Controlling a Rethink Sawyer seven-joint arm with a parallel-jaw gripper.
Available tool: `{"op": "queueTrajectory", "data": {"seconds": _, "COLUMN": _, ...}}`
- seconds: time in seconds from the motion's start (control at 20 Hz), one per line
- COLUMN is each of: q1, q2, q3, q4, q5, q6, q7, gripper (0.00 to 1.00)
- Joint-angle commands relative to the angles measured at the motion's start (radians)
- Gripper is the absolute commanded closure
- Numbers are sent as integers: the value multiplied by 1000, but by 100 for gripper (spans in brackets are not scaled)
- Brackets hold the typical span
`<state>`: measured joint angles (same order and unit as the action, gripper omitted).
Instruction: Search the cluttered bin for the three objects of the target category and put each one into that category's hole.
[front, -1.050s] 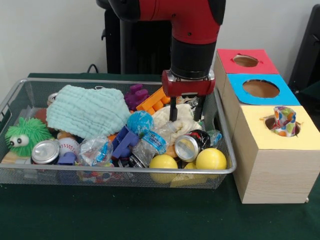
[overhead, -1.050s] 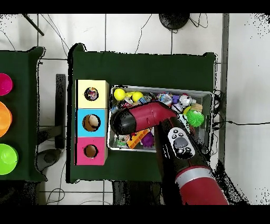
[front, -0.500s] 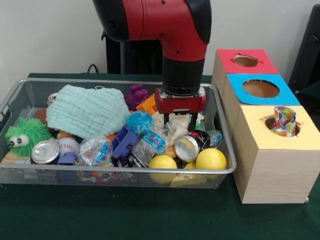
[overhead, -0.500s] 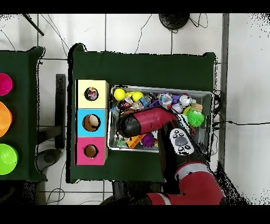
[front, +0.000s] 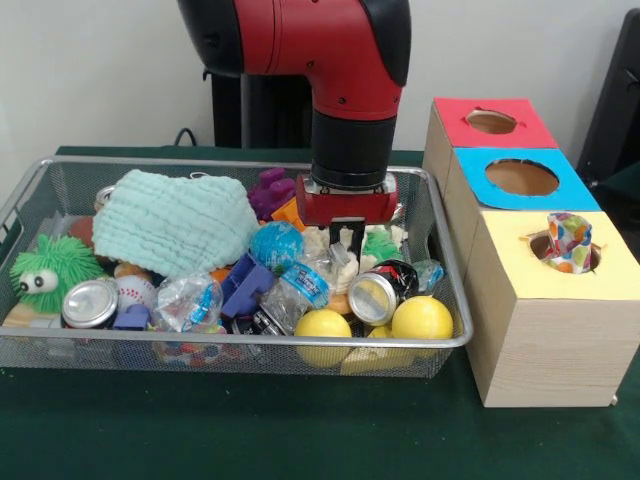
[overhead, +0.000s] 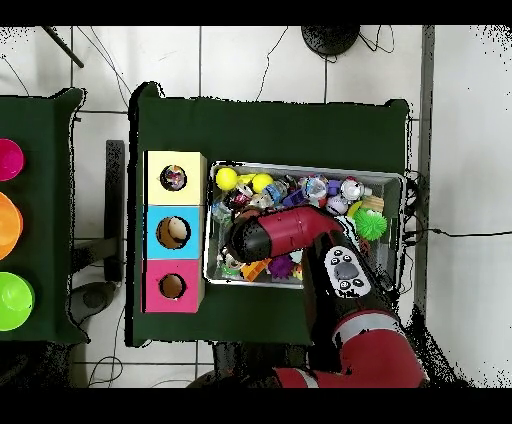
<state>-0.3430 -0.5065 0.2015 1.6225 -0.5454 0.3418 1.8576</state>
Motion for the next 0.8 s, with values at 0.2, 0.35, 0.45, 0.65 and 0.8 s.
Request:
{"op": "queueTrajectory", "data": {"seconds": 0.2, "q1": 6, "q2": 35, "q3": -29, "q4": 10, "q5": 30, "q6": 15, "q7": 112, "gripper": 100}}
{"op": "queueTrajectory", "data": {"seconds": 0.35, "q1": -1, "q2": 13, "q3": -20, "q4": 19, "q5": 46, "q6": 37, "q7": 96, "gripper": 100}}
{"op": "queueTrajectory", "data": {"seconds": 0.45, "q1": -12, "q2": -25, "q3": -9, "q4": 38, "q5": 61, "q6": 62, "q7": 79, "gripper": 100}}
{"op": "queueTrajectory", "data": {"seconds": 0.65, "q1": -67, "q2": -240, "q3": 43, "q4": 121, "q5": 144, "q6": 251, "q7": -28, "gripper": 100}}
{"op": "queueTrajectory", "data": {"seconds": 0.8, "q1": -87, "q2": -353, "q3": 48, "q4": 115, "q5": 182, "q6": 410, "q7": -121, "gripper": 100}}
